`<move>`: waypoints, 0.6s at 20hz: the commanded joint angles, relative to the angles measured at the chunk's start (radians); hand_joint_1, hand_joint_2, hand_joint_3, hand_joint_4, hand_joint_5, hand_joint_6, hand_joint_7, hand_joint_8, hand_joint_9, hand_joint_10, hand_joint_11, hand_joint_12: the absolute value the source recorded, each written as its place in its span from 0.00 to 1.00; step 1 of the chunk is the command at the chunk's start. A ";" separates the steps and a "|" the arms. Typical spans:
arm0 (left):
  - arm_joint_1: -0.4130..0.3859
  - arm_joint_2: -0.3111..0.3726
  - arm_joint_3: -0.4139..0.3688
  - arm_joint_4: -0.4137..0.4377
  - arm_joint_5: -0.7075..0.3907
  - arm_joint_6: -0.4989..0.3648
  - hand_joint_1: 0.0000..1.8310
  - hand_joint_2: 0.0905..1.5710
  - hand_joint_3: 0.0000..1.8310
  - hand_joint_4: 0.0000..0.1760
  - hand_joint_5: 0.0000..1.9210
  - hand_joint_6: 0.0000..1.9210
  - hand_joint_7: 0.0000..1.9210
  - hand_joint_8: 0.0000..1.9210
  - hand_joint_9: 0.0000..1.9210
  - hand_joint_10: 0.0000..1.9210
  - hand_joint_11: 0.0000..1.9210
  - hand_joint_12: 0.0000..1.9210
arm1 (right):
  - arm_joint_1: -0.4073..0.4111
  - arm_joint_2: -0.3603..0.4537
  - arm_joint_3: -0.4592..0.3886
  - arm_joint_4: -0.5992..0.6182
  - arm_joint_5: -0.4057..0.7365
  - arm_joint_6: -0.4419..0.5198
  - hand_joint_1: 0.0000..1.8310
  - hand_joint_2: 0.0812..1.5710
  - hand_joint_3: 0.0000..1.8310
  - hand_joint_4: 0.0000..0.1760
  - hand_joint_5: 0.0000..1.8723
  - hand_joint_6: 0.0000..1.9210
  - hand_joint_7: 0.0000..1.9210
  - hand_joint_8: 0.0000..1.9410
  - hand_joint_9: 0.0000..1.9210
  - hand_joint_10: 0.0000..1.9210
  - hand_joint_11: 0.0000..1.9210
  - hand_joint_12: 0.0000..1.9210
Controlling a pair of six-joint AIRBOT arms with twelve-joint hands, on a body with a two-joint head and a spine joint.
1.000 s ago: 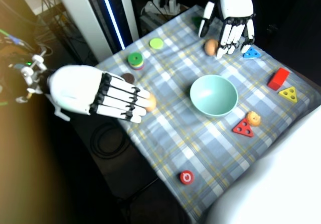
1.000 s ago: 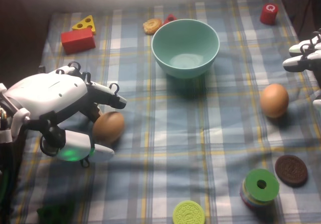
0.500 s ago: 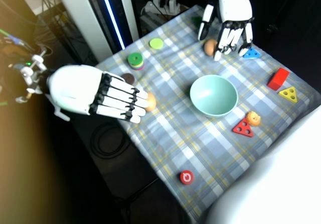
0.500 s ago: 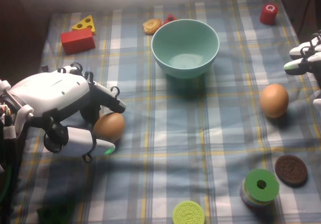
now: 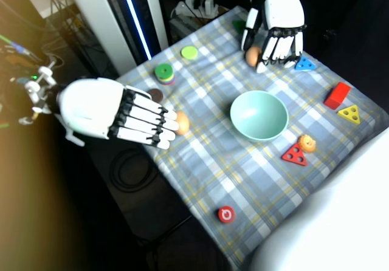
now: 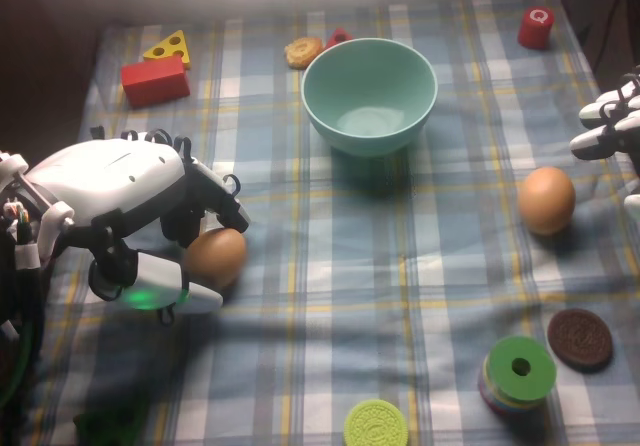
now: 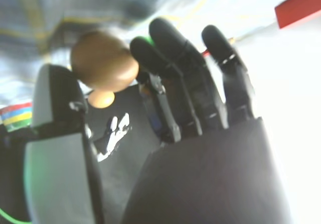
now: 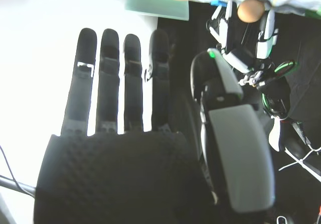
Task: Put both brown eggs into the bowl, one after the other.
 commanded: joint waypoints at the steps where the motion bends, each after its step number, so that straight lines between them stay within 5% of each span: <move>1: -0.010 -0.008 0.008 0.009 -0.079 0.006 0.66 0.70 0.00 0.00 0.49 0.52 0.48 0.59 0.38 0.64 0.06 0.72 | 0.000 0.002 0.000 0.029 0.119 0.010 0.30 0.84 0.00 0.00 0.38 0.00 0.31 0.00 0.29 0.00 0.15 0.35; 7: -0.024 -0.021 0.016 -0.029 -0.123 0.004 0.69 0.67 0.00 0.00 0.53 0.45 0.54 0.49 0.49 0.52 0.11 0.66 | -0.005 0.002 0.000 0.032 0.119 0.012 0.32 0.84 0.00 0.00 0.40 0.00 0.33 0.00 0.31 0.01 0.18 0.33; 9: -0.048 -0.007 0.013 0.014 -0.155 -0.069 0.62 0.67 0.00 0.00 0.54 0.45 0.55 0.51 0.47 0.59 0.12 0.69 | -0.007 0.003 0.000 0.035 0.119 0.012 0.32 0.85 0.00 0.00 0.40 0.00 0.33 0.00 0.32 0.00 0.19 0.31; 12: -0.111 0.000 0.023 0.075 -0.209 -0.144 0.64 0.66 0.00 0.00 0.57 0.40 0.55 0.59 0.43 0.71 0.12 0.73 | -0.009 0.002 0.000 0.038 0.119 0.012 0.30 0.85 0.00 0.00 0.40 0.00 0.33 0.00 0.32 0.00 0.19 0.30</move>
